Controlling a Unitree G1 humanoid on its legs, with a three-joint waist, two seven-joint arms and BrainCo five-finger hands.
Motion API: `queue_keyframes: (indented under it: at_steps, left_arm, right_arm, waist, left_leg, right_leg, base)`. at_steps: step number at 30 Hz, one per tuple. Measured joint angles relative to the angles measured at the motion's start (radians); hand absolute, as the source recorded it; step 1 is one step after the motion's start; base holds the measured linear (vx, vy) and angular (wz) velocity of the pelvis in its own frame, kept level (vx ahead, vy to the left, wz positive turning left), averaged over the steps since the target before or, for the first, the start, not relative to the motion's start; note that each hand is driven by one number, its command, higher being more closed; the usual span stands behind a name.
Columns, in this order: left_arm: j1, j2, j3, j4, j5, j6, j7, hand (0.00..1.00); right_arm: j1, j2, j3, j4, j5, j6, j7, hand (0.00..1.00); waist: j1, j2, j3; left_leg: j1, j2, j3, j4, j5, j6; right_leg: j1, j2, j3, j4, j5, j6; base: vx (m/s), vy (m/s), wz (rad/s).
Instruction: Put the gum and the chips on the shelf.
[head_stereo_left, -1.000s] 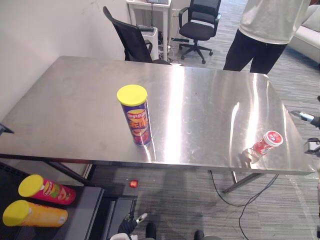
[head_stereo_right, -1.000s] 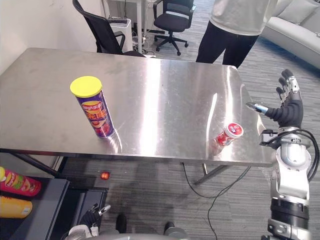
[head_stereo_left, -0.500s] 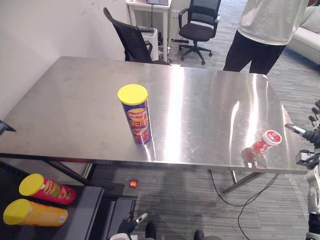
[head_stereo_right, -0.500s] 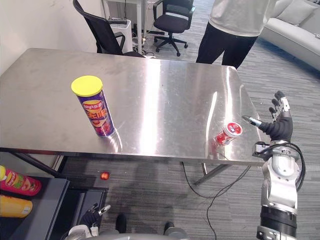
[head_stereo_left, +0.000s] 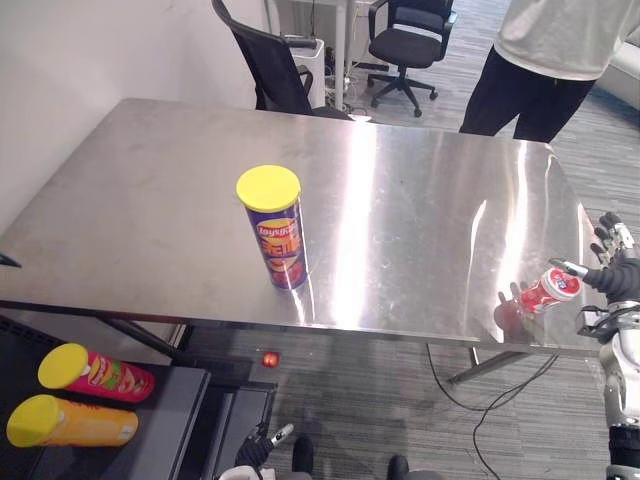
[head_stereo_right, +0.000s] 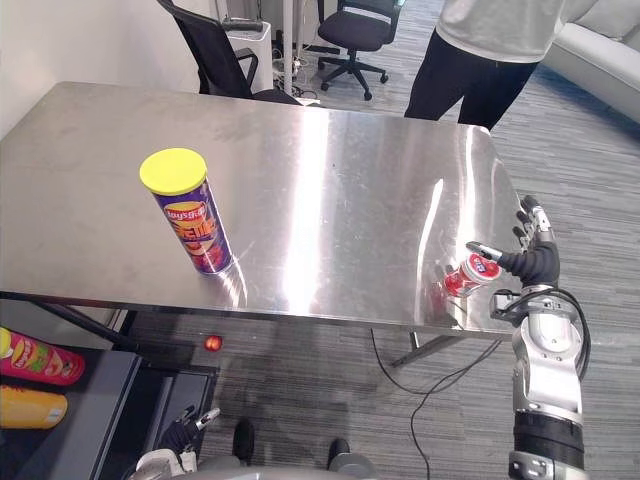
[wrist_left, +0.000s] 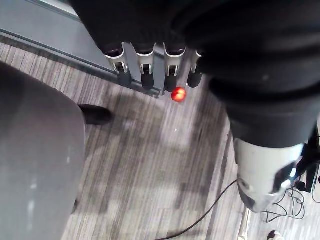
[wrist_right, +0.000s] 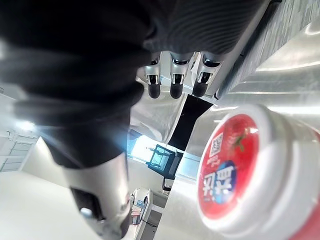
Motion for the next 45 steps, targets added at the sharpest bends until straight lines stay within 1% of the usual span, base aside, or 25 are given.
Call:
queue_keyframes:
  at_steps: [3,7,18,23,26,29,33,34,40,45]
  left_arm:
    - [0.0,0.0,0.0,-0.002,0.0,0.0,0.0,0.0]
    - [0.001,0.0,0.0,-0.02,-0.001,0.0,0.0,0.0]
    - [0.001,0.0,0.0,-0.029,-0.002,0.0,0.0,0.0]
    - [0.001,0.0,0.0,-0.029,-0.002,0.0,0.0,0.0]
    - [0.001,0.001,0.0,-0.03,-0.026,0.0,0.0,0.0]
    - [0.0,0.001,0.001,-0.037,-0.03,0.0,0.0,0.0]
    - [-0.003,0.002,0.001,-0.037,-0.038,0.0,0.0,0.0]
    - [-0.004,0.003,0.001,-0.037,-0.039,0.0,0.0,0.0]
    - [-0.01,0.009,0.001,-0.037,-0.039,0.0,0.0,0.0]
    - [-0.014,0.009,0.001,-0.036,-0.039,0.0,0.0,0.0]
  right_arm:
    - [0.0,0.0,0.006,0.026,0.0,0.0,0.0,0.0]
    - [0.0,0.0,0.006,0.026,0.0,-0.001,0.0,0.0]
    - [0.0,0.001,0.037,0.025,0.0,-0.001,0.007,0.0]
    - [0.0,0.014,0.042,0.025,-0.001,-0.001,0.008,0.0]
    - [0.0,0.027,0.043,0.025,-0.001,-0.001,0.007,0.0]
    - [0.001,0.036,0.043,0.025,0.0,-0.001,0.007,0.0]
    - [0.001,0.041,0.045,0.024,0.0,-0.001,0.007,0.0]
    - [0.001,0.042,0.045,0.023,0.0,-0.002,0.007,0.0]
    - [0.001,0.069,0.046,0.013,0.0,-0.003,0.008,0.0]
    - [0.005,0.079,0.052,0.004,0.0,-0.003,0.008,0.0]
  waist:
    - [-0.001,-0.001,0.002]
    - [0.0,-0.002,0.022]
    - [0.003,-0.005,0.026]
    - [0.003,-0.007,0.028]
    - [0.003,-0.01,0.035]
    - [0.002,-0.009,0.049]
    - [0.002,-0.011,0.056]
    - [0.003,-0.013,0.057]
    - [0.006,-0.024,0.065]
    - [0.016,-0.024,0.066]
  left_leg:
    - [-0.002,0.0,-0.001,0.0,0.0,0.0]
    - [-0.007,0.0,-0.002,0.0,-0.001,-0.001]
    - [-0.017,0.0,-0.006,0.001,0.0,0.0]
    - [-0.014,0.003,-0.008,0.0,0.0,0.0]
    - [-0.015,0.003,-0.009,0.0,0.0,-0.001]
    - [-0.016,0.003,-0.009,0.0,0.001,-0.008]
    - [-0.017,0.002,-0.009,0.0,0.003,-0.007]
    - [-0.018,0.002,-0.009,0.0,0.006,-0.002]
    - [-0.019,0.001,-0.012,0.0,0.007,-0.001]
    - [-0.018,0.002,-0.012,0.0,0.007,-0.001]
  right_leg:
    - [-0.004,0.0,0.003,0.002,0.0,0.0]
    - [-0.007,0.0,0.002,0.002,0.0,0.0]
    - [-0.014,0.001,-0.005,0.003,0.0,0.0]
    - [-0.017,0.002,-0.003,0.018,0.0,0.0]
    - [-0.019,0.002,0.001,0.018,0.0,0.0]
    - [-0.02,0.002,0.002,0.018,0.0,-0.001]
    - [-0.021,0.002,0.0,0.016,-0.001,-0.001]
    - [-0.021,0.001,0.0,0.015,-0.002,-0.001]
    - [-0.02,0.002,-0.004,0.014,-0.001,-0.001]
    - [-0.02,0.002,-0.003,0.016,-0.001,-0.002]
  base:
    - [-0.03,-0.008,-0.03]
    - [-0.03,-0.007,0.02]
    - [0.02,-0.005,0.02]
    - [-0.03,-0.004,0.0]
    - [-0.06,-0.008,-0.03]
    - [-0.03,-0.005,0.0]
    - [0.0,0.0,0.0]
    - [0.0,0.0,0.0]
    - [0.0,0.0,0.0]
    - [0.0,0.0,0.0]
